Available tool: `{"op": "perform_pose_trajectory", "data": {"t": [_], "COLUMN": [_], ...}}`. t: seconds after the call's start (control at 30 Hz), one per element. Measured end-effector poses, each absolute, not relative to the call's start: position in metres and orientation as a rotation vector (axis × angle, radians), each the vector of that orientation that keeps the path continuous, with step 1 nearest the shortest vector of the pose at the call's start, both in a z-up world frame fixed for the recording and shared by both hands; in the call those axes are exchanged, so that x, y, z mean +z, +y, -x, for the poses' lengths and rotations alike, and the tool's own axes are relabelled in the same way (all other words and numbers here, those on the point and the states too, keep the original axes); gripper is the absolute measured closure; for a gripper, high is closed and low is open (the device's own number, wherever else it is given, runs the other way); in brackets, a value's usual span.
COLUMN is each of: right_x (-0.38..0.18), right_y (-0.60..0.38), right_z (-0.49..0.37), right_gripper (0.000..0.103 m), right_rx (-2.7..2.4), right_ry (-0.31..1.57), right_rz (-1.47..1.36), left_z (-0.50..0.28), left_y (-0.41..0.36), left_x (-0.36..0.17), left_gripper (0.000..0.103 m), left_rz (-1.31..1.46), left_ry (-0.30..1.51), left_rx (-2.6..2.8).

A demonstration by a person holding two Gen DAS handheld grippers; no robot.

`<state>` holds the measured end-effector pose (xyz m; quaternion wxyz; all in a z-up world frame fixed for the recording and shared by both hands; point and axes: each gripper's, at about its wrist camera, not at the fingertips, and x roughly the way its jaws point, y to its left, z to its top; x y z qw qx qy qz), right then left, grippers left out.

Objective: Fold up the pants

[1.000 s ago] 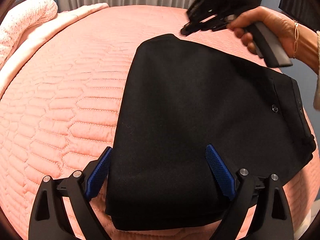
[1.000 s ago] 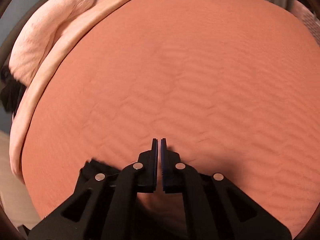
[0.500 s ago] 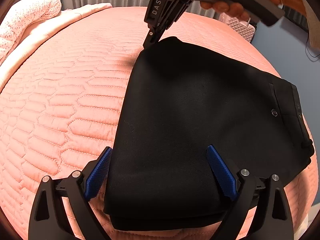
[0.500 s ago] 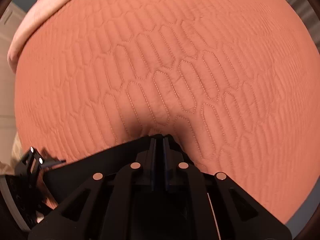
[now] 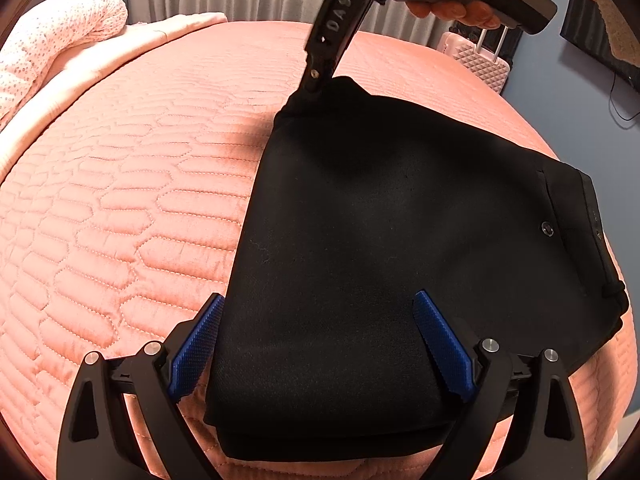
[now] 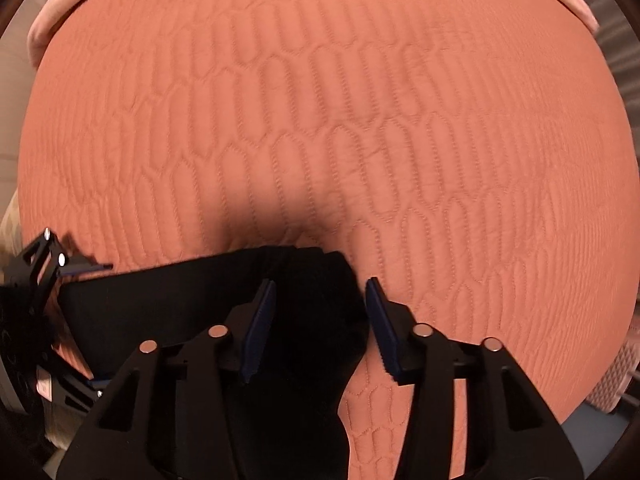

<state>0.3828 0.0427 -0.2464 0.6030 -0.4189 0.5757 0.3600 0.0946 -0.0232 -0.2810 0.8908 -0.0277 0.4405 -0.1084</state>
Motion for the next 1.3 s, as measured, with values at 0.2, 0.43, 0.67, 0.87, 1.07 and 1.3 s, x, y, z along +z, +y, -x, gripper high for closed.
{"op": "perform_pose_trajectory", "data": {"t": [0.2, 0.43, 0.67, 0.87, 1.07, 1.3], "right_x": [-0.264, -0.258, -0.218, -0.263, -0.21, -0.229], "right_y": [0.06, 0.021, -0.012, 0.003, -0.043, -0.089], "right_z": [-0.358, -0.402, -0.389, -0.358, -0.325, -0.278], "right_gripper": [0.091, 0.101, 0.099, 0.103, 0.099, 0.098], "right_rx": [0.854, 0.651, 0.581, 0.646, 0.613, 0.482], "right_ry": [1.333, 1.367, 1.188, 1.33, 1.11, 1.044], "right_rz": [1.063, 0.649, 0.325, 0.302, -0.071, -0.256], "left_z": [-0.092, -0.089, -0.086, -0.086, -0.087, -0.088], "left_y": [-0.026, -0.027, -0.031, -0.031, -0.031, -0.034], "left_x": [-0.282, -0.284, -0.284, -0.283, -0.283, -0.282], "left_gripper": [0.01, 0.01, 0.01, 0.01, 0.01, 0.01], "left_rz": [0.061, 0.07, 0.073, 0.07, 0.071, 0.059], "left_ry": [0.908, 0.893, 0.894, 0.9, 0.907, 0.915], "left_rx": [-0.223, -0.214, -0.212, -0.212, -0.217, -0.212]}}
